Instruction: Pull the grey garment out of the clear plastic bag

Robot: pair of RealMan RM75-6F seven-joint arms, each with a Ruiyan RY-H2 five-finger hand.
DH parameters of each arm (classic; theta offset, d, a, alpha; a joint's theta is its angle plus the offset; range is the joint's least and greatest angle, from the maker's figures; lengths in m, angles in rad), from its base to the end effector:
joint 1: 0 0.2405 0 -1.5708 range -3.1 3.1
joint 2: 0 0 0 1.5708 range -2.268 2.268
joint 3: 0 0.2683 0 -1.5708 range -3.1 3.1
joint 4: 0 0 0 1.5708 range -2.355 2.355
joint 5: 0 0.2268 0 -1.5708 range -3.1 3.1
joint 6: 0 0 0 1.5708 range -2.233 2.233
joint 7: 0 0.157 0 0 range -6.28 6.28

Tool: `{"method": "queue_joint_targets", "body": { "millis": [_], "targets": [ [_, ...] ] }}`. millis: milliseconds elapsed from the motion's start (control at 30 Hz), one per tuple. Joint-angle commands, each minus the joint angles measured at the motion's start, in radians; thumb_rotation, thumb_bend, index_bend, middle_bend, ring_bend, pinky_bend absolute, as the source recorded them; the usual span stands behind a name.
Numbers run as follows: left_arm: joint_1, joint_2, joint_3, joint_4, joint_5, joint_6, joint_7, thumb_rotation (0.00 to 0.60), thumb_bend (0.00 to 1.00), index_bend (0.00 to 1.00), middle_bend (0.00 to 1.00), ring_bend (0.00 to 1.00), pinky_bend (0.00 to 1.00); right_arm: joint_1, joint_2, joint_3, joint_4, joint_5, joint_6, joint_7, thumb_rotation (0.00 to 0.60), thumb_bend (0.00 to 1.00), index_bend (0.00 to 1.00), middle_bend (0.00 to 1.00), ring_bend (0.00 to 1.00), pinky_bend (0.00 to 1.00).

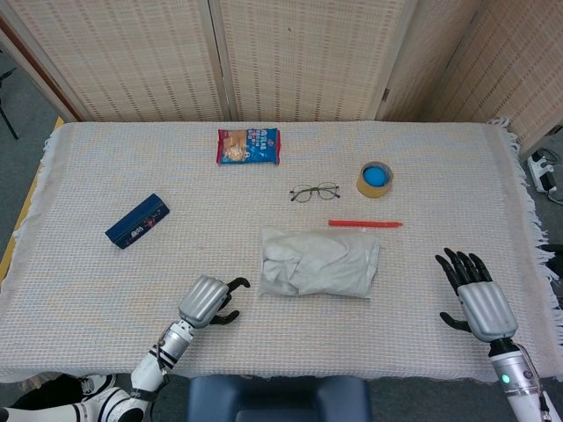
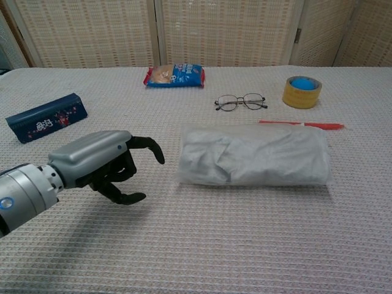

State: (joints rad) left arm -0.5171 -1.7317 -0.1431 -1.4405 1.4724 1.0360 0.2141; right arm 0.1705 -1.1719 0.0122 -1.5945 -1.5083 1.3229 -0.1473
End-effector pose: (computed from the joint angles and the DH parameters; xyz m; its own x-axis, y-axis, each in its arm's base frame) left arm -0.1496 0.2878 -0.0876 0.3052 0.2813 0.9098 0.8748 -0.4602 -0.1512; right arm -0.3211 -0.2127 0.1031 0.5085 -0.1556 0.8469 -0.8607 -0.1205 0.4947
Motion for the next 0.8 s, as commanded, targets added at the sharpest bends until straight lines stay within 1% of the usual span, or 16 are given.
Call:
{"method": "queue_joint_targets", "body": {
  "millis": [33,167,233,467,567,800],
  "targets": [
    [-0.023,-0.036,-0.027,0.029,-0.038,-0.009,0.026,0.6,0.31,0.35,1.0,1.0,1.0,0.002,0.001,0.0,-0.001,0.004,-0.005,-0.001,0.6,0.12,0.0,0.0,0.0,0.0],
    [-0.045,-0.07,-0.036,0.062,-0.063,-0.016,0.036,0.6,0.3,0.35,1.0,1.0,1.0,0.007,-0.003,0.004,0.001,0.019,-0.018,-0.011,0.6,0.12,0.0,0.0,0.0,0.0],
    [-0.055,-0.082,-0.04,0.07,-0.066,-0.013,0.04,0.6,0.3,0.37,1.0,1.0,1.0,0.011,-0.006,0.006,0.003,0.028,-0.027,-0.017,0.6,0.12,0.0,0.0,0.0,0.0],
    [-0.07,-0.139,-0.034,0.109,-0.034,0.049,0.01,0.6,0.29,0.42,1.0,1.0,1.0,0.018,-0.006,0.01,-0.001,0.052,-0.047,-0.025,0.6,0.12,0.0,0.0,0.0,0.0],
    [-0.077,-0.169,-0.023,0.142,-0.008,0.077,-0.005,0.6,0.29,0.43,1.0,1.0,1.0,0.019,-0.001,0.009,-0.006,0.054,-0.05,-0.022,0.6,0.12,0.0,0.0,0.0,0.0],
    [-0.096,-0.246,-0.002,0.267,0.018,0.101,-0.026,0.6,0.29,0.44,1.0,1.0,1.0,0.019,0.016,0.008,-0.016,0.051,-0.048,-0.002,0.6,0.12,0.0,0.0,0.0,0.0]
  ]
}}
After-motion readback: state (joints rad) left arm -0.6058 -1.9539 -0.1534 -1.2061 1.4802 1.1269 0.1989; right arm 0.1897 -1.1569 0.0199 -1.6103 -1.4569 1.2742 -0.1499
